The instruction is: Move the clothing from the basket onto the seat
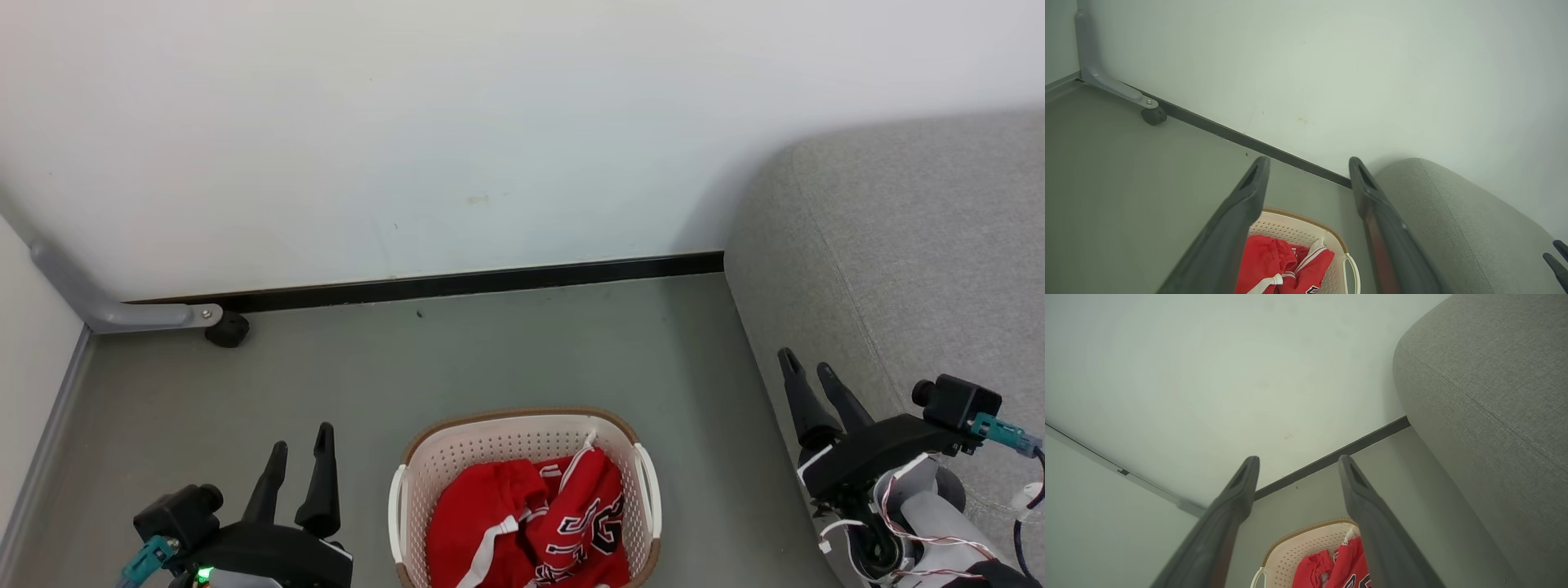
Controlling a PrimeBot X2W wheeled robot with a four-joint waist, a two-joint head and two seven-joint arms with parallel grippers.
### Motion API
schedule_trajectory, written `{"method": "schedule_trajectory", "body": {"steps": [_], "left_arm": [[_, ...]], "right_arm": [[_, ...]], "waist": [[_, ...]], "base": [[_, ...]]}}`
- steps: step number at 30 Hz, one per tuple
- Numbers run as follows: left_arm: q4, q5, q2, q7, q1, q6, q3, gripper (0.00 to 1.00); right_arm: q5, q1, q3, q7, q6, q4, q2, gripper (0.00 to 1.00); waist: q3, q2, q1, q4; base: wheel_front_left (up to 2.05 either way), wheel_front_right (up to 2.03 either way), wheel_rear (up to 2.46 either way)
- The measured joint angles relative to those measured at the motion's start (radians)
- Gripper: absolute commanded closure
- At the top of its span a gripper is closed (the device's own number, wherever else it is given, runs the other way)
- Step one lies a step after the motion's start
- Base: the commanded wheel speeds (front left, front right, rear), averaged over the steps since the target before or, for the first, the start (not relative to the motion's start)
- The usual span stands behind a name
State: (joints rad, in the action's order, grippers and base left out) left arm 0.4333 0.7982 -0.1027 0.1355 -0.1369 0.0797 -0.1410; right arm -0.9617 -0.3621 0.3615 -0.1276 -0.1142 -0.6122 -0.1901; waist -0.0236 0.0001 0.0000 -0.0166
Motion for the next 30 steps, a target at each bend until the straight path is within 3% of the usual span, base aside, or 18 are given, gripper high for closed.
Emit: {"method": "schedule_trajectory", "body": {"steps": [30], "left_arm": [[0.002,-0.507,-0.009,0.113,-0.021,-0.072,-0.027,0.0]], "right_arm": [[0.352,-0.182,0.19,-0.115,0.015,-0.16,-0.055,0.0]], "waist": [[-0.012,0.0,0.0,-0.017]], "base": [[0.0,0.0,0.0]]}}
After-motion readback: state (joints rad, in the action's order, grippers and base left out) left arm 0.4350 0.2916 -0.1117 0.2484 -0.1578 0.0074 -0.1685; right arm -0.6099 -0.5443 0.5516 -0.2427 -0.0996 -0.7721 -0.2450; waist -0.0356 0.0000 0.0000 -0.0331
